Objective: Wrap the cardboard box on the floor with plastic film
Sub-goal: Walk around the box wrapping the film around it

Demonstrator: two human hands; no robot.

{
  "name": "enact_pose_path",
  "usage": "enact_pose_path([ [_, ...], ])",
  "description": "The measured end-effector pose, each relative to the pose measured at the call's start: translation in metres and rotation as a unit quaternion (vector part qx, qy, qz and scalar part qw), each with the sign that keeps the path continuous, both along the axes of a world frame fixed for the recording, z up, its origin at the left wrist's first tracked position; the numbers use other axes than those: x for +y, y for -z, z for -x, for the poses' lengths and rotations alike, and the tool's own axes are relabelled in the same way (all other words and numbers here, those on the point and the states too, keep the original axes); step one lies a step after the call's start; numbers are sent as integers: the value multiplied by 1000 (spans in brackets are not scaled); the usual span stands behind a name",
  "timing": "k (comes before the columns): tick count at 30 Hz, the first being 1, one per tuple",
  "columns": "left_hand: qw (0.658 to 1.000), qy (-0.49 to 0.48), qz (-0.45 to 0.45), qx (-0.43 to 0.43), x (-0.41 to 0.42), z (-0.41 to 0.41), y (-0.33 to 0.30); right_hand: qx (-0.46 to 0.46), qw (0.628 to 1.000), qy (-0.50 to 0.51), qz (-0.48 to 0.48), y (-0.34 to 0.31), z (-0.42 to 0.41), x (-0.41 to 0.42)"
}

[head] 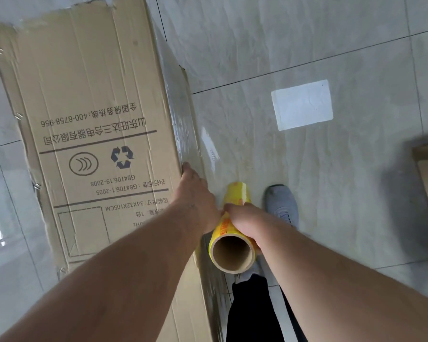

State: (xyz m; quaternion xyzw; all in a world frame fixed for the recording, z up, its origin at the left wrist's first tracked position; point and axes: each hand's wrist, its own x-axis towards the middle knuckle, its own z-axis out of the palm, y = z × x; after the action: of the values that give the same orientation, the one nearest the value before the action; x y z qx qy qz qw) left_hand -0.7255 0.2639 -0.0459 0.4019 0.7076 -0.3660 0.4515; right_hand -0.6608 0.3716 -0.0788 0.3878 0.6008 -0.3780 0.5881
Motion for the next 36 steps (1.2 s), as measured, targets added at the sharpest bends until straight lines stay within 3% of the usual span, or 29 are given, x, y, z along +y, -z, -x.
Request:
enact_pose_path([
  [3, 1000, 6, 13, 12, 0, -7, 2, -34, 992, 120, -23, 7, -22, -4],
  [6, 1000, -20, -1, 23, 0, -13, 5, -110, 918, 381, -12, 2, -57, -2],
  [10, 998, -37, -15, 42, -3, -20, 13, -114, 865, 486, 48, -10, -77, -11],
  [13, 997, -21, -34, 65, -10, -21, 16, -99, 873, 477, 42, -5, -75, -24],
  [17, 997, 33, -25, 72, -14, -31, 17, -46, 925, 378, 6, 0, -67, -17],
  [22, 997, -3, -26, 74, -17, -45, 18, -14, 987, 158, 0, 19, -75, 11],
  [26, 998, -6, -20, 62, -12, -50, 14, -63, 997, 43, -5, 16, -78, 19],
  [31, 999, 28, -4, 32, -14, -50, 17, -52, 998, 20, 30, -11, -55, 6],
  [36, 998, 40, -41, 38, -18, -54, 23, -112, 967, 226, 37, -15, -64, 6],
])
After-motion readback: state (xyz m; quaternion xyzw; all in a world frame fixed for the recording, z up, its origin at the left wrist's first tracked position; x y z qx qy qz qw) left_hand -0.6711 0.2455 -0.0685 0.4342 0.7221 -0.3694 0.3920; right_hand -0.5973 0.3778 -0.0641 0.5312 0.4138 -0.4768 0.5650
